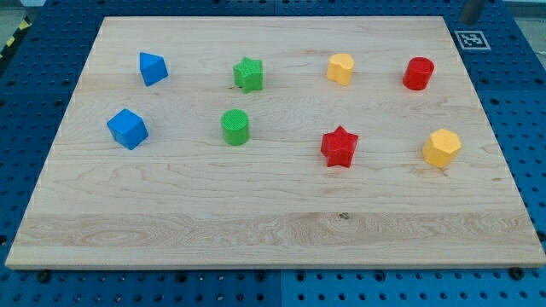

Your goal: Point your arm closer to the red circle

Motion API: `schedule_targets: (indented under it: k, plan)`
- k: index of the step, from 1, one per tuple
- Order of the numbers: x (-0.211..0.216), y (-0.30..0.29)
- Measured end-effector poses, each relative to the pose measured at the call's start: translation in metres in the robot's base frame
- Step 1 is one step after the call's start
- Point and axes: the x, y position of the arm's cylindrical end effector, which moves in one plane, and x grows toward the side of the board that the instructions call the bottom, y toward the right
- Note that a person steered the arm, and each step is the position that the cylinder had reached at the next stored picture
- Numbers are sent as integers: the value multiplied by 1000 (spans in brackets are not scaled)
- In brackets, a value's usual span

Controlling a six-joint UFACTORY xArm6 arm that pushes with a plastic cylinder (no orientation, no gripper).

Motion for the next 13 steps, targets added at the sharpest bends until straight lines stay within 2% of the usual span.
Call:
schedule_targets:
  k: [6,8,9,10,11,13]
  plan:
    - [2,-2]
    - [61,-2]
    - [61,-2]
    - [89,11]
    - [128,7]
    - [156,-27]
